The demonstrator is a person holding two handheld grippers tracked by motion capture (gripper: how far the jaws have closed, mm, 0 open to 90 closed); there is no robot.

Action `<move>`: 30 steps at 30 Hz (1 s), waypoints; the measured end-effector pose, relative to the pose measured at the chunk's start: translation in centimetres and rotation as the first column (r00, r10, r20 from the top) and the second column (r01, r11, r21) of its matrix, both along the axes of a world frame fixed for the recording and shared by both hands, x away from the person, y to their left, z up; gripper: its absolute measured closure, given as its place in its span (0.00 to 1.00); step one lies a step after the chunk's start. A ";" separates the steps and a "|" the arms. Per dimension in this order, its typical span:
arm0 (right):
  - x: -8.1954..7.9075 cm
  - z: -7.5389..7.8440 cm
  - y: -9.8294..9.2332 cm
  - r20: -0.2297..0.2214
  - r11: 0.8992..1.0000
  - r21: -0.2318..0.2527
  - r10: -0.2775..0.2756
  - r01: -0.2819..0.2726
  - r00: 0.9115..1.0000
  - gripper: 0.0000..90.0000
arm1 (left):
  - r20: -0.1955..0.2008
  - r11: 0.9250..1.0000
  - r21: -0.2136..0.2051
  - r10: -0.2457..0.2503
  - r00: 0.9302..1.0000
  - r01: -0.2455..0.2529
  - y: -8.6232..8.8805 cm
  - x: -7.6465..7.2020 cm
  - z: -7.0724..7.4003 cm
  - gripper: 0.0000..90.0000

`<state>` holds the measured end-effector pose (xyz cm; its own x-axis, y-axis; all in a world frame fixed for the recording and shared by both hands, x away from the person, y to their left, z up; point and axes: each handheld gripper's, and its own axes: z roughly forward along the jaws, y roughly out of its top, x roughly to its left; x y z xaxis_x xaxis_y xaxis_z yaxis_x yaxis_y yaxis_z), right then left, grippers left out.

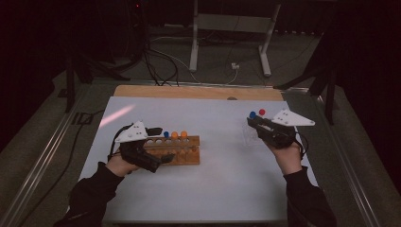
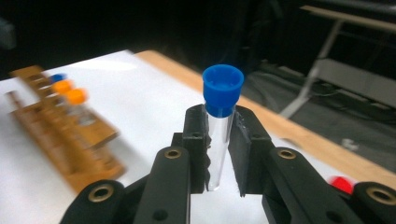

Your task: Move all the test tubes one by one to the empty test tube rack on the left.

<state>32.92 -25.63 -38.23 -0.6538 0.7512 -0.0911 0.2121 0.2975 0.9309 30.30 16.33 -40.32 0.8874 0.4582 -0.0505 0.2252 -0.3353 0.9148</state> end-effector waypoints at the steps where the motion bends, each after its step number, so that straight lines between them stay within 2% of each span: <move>1: -0.1 -0.1 0.4 -0.009 1.000 -0.007 0.014 -0.014 1.000 0.86 | 0.001 1.000 0.002 -0.003 1.000 0.003 -0.1 -0.1 0.1 0.01; 5: -0.6 -0.6 1.9 -0.049 0.997 -0.010 0.078 -0.078 0.996 0.86 | 0.007 1.000 0.005 0.001 1.000 -0.001 -0.4 -0.3 0.3 0.01; 9: -1.1 -1.1 3.6 -0.080 0.989 -0.027 0.140 -0.143 0.987 0.86 | 0.004 1.000 0.011 -0.008 1.000 0.008 -0.9 -0.6 0.6 0.01; 12: -1.6 -1.2 4.6 -0.095 0.982 -0.024 0.182 -0.185 0.979 0.86 | 0.003 1.000 0.014 -0.019 1.000 0.019 -1.2 -0.9 0.8 0.01; 19: -2.9 -1.5 7.1 -0.126 0.957 -0.024 0.283 -0.288 0.951 0.86 | 0.013 0.999 -0.001 -0.047 0.999 0.047 -1.9 -1.5 1.1 0.01; 23: -3.5 -1.9 8.3 -0.141 0.942 -0.026 0.327 -0.333 0.935 0.86 | 0.018 0.998 -0.008 -0.058 0.998 0.059 -2.3 -1.9 1.3 0.02; 26: -3.9 -2.1 9.1 -0.150 0.932 -0.027 0.355 -0.362 0.923 0.86 | 0.027 0.998 0.011 -0.064 0.998 0.064 -2.6 -2.1 1.3 0.02; 30: -4.6 -2.3 10.1 -0.157 0.915 -0.028 0.393 -0.402 0.906 0.86 | 0.022 0.996 -0.001 -0.085 0.996 0.085 -3.0 -2.3 1.2 0.04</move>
<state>28.29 -15.49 -40.50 -0.9064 0.4223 -0.0086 0.1958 0.4381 0.8773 27.98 13.33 -39.16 0.9240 0.3812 -0.0316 0.1760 -0.3504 0.9199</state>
